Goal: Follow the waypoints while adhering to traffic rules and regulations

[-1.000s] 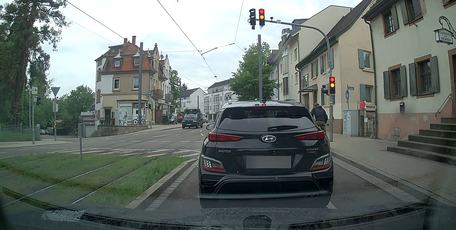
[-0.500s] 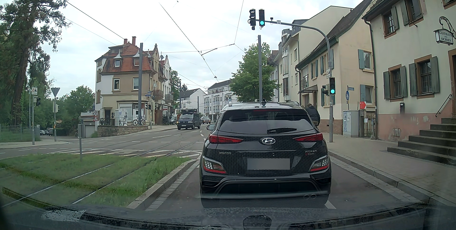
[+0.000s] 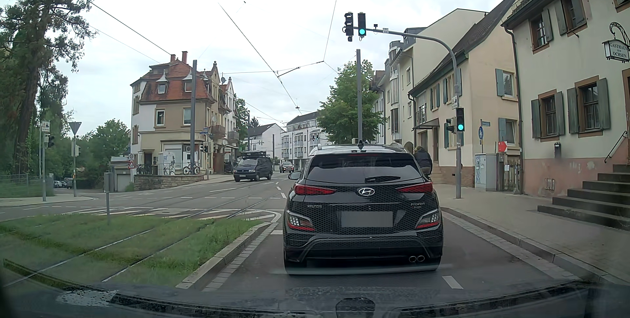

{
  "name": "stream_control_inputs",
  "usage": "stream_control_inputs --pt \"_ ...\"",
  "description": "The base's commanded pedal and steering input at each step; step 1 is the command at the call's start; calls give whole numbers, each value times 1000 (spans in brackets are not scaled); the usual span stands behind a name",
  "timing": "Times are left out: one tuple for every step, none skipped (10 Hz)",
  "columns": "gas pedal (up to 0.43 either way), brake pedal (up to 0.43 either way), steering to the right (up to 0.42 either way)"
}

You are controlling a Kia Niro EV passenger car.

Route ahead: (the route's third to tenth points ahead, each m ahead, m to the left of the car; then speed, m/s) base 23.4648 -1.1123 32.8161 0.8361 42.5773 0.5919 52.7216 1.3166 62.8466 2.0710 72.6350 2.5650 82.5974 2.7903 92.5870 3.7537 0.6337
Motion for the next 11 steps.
stream_control_inputs --pt "248 0 20" --pt "287 0 24" --pt "299 0 28" --pt "311 0 31" --pt "331 0 31" --pt "331 0 31" --pt "339 0 31" --pt "339 0 31" --pt "339 0 31" --pt "339 0 31" --pt "339 0 30"
